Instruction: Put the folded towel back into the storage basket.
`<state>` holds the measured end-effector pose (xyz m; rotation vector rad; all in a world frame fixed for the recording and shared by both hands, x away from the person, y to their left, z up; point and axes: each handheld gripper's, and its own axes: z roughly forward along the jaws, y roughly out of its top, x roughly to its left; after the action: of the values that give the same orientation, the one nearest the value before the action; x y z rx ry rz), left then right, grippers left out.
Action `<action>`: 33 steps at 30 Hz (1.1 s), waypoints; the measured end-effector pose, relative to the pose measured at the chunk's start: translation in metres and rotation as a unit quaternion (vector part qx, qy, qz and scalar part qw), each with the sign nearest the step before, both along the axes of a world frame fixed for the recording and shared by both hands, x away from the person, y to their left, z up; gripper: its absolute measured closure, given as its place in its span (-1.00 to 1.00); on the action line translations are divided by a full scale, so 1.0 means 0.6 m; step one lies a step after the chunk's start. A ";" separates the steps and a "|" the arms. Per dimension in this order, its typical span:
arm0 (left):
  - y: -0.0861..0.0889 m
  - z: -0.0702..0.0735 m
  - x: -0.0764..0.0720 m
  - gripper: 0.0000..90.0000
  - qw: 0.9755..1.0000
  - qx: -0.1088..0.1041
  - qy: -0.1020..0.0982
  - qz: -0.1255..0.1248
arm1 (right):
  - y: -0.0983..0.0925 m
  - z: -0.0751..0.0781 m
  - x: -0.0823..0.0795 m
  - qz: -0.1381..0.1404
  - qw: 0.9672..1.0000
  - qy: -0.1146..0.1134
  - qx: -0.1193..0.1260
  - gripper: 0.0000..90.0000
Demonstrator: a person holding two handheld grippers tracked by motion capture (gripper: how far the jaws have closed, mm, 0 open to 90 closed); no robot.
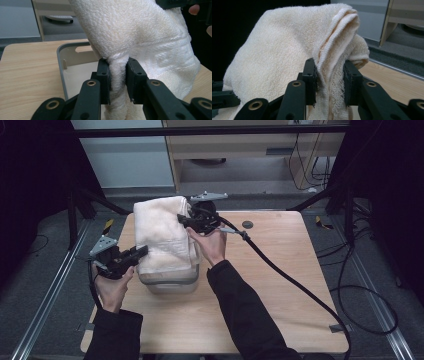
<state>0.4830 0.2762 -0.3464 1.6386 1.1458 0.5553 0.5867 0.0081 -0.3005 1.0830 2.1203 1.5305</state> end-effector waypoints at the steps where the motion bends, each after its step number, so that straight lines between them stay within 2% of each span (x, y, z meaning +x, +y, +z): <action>1: 0.000 0.000 0.000 0.64 1.000 0.000 0.000 0.000 | 0.000 0.000 0.000 0.000 1.000 0.000 0.000 0.52; 11: 0.011 -0.024 0.023 0.64 1.000 0.012 0.015 0.012 | 0.018 -0.034 0.024 -0.006 1.000 0.016 0.002 0.52; 33: 0.016 -0.074 0.053 0.64 0.998 0.036 0.053 0.027 | 0.044 -0.098 0.051 -0.021 0.999 0.039 -0.027 0.52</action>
<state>0.5149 0.2858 -0.3907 1.7212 1.2635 0.5546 0.6172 0.0347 -0.3590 1.1779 2.1624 1.4266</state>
